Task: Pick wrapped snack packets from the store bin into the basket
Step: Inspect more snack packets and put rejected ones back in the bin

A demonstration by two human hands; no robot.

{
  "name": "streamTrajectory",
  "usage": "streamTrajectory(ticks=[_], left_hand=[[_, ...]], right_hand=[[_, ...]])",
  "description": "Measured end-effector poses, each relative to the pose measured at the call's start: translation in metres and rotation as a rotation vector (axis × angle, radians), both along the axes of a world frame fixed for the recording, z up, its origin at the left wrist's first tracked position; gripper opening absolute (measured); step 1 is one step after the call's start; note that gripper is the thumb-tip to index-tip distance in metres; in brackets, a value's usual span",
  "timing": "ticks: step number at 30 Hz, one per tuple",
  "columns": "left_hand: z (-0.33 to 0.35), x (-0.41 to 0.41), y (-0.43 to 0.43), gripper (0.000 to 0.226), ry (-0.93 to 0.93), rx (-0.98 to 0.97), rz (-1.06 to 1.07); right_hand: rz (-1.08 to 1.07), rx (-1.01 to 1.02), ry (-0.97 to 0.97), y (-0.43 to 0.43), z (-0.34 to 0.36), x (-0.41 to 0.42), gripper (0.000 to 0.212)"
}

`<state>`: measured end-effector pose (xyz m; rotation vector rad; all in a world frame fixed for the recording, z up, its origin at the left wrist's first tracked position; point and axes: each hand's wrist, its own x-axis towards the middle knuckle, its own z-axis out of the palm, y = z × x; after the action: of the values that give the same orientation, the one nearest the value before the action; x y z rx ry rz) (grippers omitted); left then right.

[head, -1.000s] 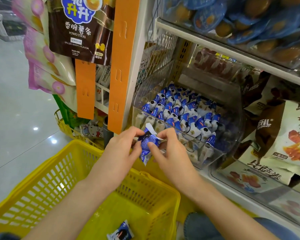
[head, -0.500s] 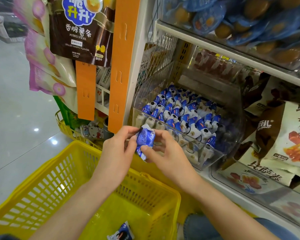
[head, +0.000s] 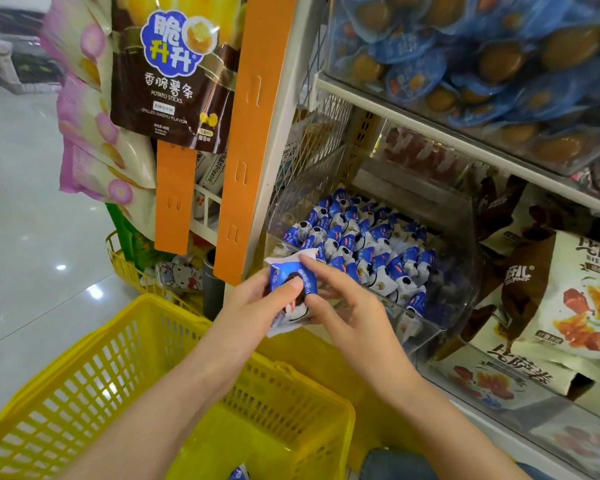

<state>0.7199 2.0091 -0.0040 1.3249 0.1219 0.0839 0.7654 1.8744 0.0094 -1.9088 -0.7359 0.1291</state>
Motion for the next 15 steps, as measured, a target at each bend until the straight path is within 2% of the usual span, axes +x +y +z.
streamTrajectory(ticks=[3,6,11,13,15], left_hand=[[0.001,0.003,-0.003,0.019,-0.011,0.076,0.017],[0.005,0.009,-0.003,0.011,-0.03,0.205,0.052],[0.014,0.02,-0.003,0.038,-0.05,0.127,-0.021],[0.017,0.027,-0.001,0.038,-0.067,0.108,0.021],[0.017,0.033,0.001,0.035,-0.071,0.062,0.043]], right_hand=[[-0.064,0.102,0.125,-0.002,0.006,0.003,0.04],[-0.174,0.09,0.133,-0.004,0.012,0.01,0.032],[-0.19,0.08,0.097,-0.005,0.027,0.028,0.017],[-0.218,0.049,0.02,-0.008,0.035,0.045,0.012],[-0.353,-0.041,-0.077,-0.015,0.042,0.072,0.013]])
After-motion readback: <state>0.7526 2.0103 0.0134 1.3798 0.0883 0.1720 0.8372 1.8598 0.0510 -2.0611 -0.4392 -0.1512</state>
